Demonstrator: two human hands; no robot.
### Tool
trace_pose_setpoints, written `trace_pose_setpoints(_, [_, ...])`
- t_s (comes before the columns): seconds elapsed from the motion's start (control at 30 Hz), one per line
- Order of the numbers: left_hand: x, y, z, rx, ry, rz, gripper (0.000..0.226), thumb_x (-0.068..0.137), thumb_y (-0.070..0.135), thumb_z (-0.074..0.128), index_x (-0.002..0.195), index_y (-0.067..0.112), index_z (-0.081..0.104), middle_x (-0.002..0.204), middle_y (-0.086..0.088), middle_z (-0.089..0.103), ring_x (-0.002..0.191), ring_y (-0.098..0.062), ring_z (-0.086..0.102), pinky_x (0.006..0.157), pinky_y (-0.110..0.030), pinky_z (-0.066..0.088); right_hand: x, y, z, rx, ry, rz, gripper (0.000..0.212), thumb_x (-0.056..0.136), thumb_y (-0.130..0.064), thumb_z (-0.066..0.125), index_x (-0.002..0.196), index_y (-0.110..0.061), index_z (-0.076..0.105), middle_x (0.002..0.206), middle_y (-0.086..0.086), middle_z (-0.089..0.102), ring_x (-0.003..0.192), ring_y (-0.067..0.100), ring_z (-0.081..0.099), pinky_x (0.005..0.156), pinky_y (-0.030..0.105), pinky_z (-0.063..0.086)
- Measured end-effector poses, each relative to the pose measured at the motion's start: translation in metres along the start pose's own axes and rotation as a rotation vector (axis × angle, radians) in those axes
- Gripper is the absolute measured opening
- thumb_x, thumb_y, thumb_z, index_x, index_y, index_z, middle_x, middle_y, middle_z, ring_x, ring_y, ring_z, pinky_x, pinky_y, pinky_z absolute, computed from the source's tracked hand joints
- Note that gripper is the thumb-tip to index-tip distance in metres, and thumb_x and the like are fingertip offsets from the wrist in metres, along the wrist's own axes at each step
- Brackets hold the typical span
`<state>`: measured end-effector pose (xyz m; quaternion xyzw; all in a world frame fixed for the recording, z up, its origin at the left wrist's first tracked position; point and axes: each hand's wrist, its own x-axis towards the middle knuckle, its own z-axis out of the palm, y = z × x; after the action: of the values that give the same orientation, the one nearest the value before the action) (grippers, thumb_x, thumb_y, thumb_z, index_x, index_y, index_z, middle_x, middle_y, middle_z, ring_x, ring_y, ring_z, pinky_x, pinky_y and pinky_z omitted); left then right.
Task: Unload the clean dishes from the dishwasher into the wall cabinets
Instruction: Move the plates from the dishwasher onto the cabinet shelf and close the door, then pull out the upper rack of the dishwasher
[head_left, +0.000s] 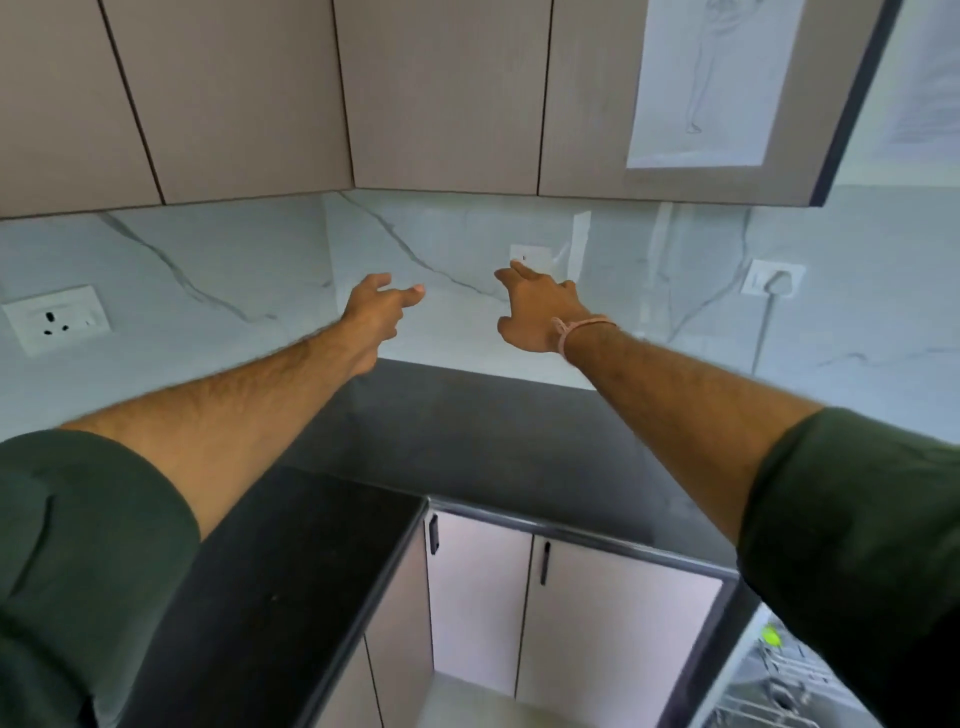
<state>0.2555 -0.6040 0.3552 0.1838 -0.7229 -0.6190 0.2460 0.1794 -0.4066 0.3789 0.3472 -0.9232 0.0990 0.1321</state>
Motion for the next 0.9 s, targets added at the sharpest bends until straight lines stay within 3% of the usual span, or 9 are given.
trace_pose_setpoints(0.13, [-0.04,-0.031,0.031,0.036,-0.016,-0.07,0.066,0.093,0.028,0.068,0.149,0.016,0.036,0.145,-0.009,0.047,0.128,-0.025,0.05,0.109,-0.041,0.043,-0.047,0.028,0.019,0.02,-0.062,0.019,0.072,0.087,-0.021,0.057,0.152,-0.016,0.026,0.163,0.007,0.016,0.14,0.035,0.035,0.111,0.052,0.027])
trace_pose_setpoints(0.3, [-0.091,-0.081,0.075,0.055,-0.02,-0.143,0.067,0.091,0.029,0.07,0.148,0.013,0.038,0.139,-0.008,0.053,0.116,-0.02,0.055,0.094,-0.033,0.047,-0.107,0.069,0.048,0.091,-0.155,0.04,0.071,0.089,-0.02,0.056,0.153,-0.015,0.024,0.163,0.008,0.016,0.142,0.036,0.032,0.114,0.055,0.024])
trace_pose_setpoints(0.47, [-0.142,-0.126,0.118,0.12,-0.046,-0.215,0.065,0.091,0.028,0.07,0.148,0.013,0.04,0.14,-0.005,0.054,0.115,-0.019,0.057,0.088,-0.03,0.047,-0.165,0.106,0.074,0.159,-0.211,0.086,0.069,0.089,-0.02,0.056,0.152,-0.015,0.026,0.161,0.007,0.02,0.141,0.035,0.034,0.115,0.054,0.025])
trace_pose_setpoints(0.67, [-0.189,-0.186,0.175,0.192,-0.102,-0.331,0.063,0.092,0.029,0.067,0.148,0.015,0.04,0.144,-0.006,0.051,0.128,-0.024,0.051,0.109,-0.041,0.043,-0.229,0.154,0.12,0.228,-0.267,0.179,0.064,0.093,-0.02,0.056,0.151,-0.015,0.03,0.158,0.007,0.029,0.137,0.033,0.04,0.112,0.051,0.028])
trace_pose_setpoints(0.9, [-0.214,-0.261,0.253,0.198,-0.274,-0.493,0.063,0.089,0.03,0.07,0.144,0.015,0.043,0.142,-0.009,0.052,0.127,-0.028,0.051,0.11,-0.047,0.04,-0.296,0.223,0.197,0.33,-0.355,0.364,0.06,0.093,-0.019,0.056,0.149,-0.017,0.033,0.153,0.007,0.038,0.135,0.032,0.042,0.112,0.046,0.034])
